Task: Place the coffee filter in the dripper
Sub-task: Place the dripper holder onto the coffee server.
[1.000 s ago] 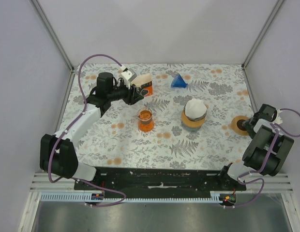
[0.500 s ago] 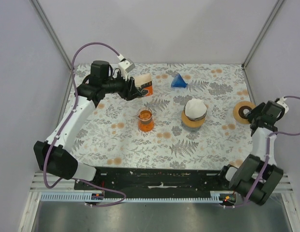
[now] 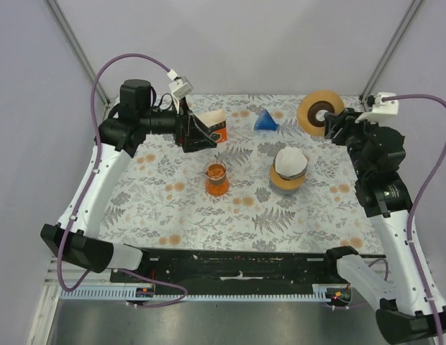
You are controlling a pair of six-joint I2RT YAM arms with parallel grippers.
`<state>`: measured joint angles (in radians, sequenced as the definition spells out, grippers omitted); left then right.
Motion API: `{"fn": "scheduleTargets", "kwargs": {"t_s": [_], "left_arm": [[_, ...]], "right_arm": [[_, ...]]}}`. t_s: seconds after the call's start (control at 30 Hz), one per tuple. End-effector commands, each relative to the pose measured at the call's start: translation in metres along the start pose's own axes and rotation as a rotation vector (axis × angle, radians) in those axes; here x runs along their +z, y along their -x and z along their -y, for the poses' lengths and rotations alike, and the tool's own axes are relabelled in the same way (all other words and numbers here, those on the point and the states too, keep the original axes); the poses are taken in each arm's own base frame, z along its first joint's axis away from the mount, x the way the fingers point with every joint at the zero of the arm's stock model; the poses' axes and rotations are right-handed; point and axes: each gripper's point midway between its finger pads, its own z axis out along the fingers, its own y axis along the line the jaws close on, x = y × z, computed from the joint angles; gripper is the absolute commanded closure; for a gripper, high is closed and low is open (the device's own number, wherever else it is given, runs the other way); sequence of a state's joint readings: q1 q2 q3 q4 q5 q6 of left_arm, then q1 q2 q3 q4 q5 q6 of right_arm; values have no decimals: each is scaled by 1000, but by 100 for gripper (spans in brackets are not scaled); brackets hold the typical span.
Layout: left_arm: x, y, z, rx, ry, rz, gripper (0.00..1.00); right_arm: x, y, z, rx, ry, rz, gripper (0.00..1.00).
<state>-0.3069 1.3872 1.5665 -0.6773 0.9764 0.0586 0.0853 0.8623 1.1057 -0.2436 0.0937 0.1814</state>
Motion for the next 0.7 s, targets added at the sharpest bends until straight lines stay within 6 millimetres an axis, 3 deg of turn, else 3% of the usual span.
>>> {"fn": "scheduleTargets", "kwargs": {"t_s": [0.0, 0.13, 0.23, 0.37, 0.4, 0.43, 0.6, 0.63, 0.67], "left_arm": [[-19, 36, 47, -4, -100, 83, 11], [-13, 40, 49, -56, -117, 106, 10], [-5, 34, 34, -77, -67, 122, 9], [2, 16, 13, -98, 3, 107, 9], [2, 13, 8, -81, 34, 103, 12], [1, 11, 0, -75, 72, 100, 21], [-2, 4, -5, -76, 99, 80, 87], [-2, 5, -3, -78, 88, 82, 96], [-3, 5, 0, -81, 74, 81, 98]], "right_arm": [[-10, 16, -76, -4, 211, 44, 100], [-18, 1, -160, -38, 403, 13, 100], [-24, -11, -218, -106, 540, -18, 100], [-34, -15, -266, -193, 636, -11, 100], [-36, -16, -275, -205, 657, -9, 100], [-38, -16, -281, -216, 673, -6, 100], [-43, -21, -297, -243, 722, -5, 100], [-43, -24, -297, -249, 721, -9, 100], [-43, -25, -297, -254, 722, -7, 100]]}}
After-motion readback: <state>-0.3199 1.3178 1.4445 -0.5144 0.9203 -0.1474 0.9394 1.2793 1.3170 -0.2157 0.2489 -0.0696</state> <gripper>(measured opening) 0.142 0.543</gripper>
